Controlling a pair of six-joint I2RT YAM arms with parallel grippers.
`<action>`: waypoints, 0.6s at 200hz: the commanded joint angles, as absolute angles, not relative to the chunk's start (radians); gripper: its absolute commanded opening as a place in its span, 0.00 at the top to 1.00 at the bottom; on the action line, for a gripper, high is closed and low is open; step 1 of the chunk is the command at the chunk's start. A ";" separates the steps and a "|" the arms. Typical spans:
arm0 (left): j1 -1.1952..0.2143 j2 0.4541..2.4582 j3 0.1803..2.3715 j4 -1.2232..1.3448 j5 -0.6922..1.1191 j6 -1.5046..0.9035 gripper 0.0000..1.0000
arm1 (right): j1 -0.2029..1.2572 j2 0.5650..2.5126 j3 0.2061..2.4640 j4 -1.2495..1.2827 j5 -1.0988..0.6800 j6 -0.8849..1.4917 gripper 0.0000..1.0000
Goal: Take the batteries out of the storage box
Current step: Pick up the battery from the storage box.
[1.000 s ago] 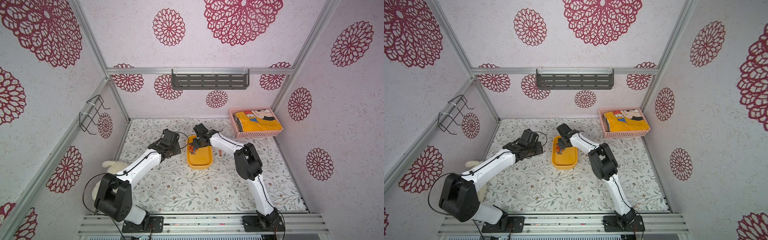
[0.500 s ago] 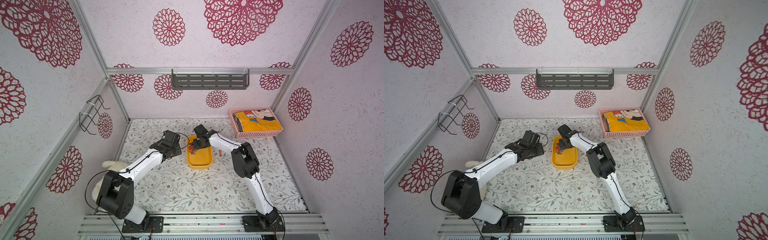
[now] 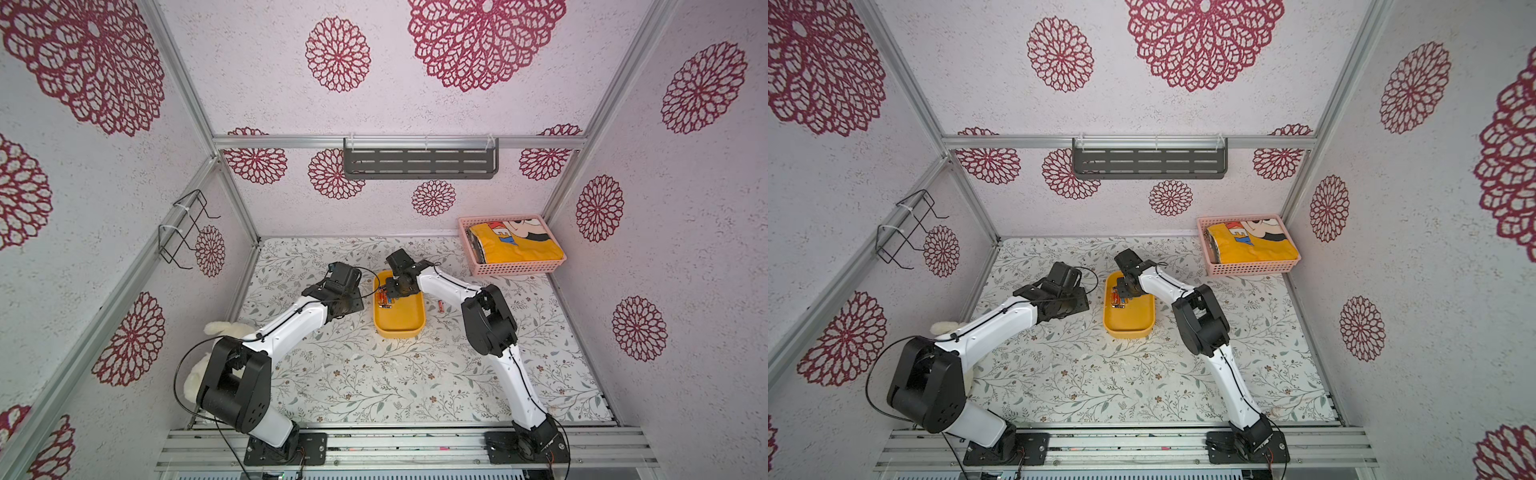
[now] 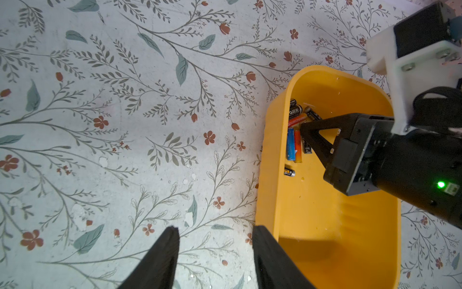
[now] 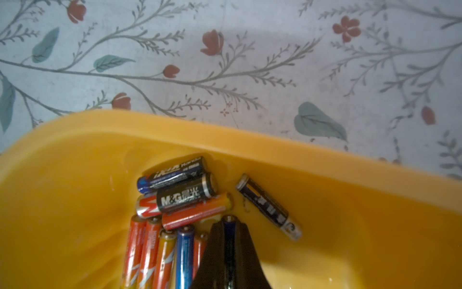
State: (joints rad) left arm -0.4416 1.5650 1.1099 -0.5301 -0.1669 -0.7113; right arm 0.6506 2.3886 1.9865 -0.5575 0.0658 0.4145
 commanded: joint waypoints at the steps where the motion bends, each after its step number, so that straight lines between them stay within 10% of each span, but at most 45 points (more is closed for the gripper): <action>1: -0.442 1.574 1.147 -0.535 -0.177 -0.716 0.49 | 0.648 2.353 2.022 -0.622 0.057 0.447 1.00; 120: -0.572 1.634 1.436 -0.695 -0.291 -0.586 0.48 | 0.552 1.926 1.711 -0.486 0.034 0.493 1.00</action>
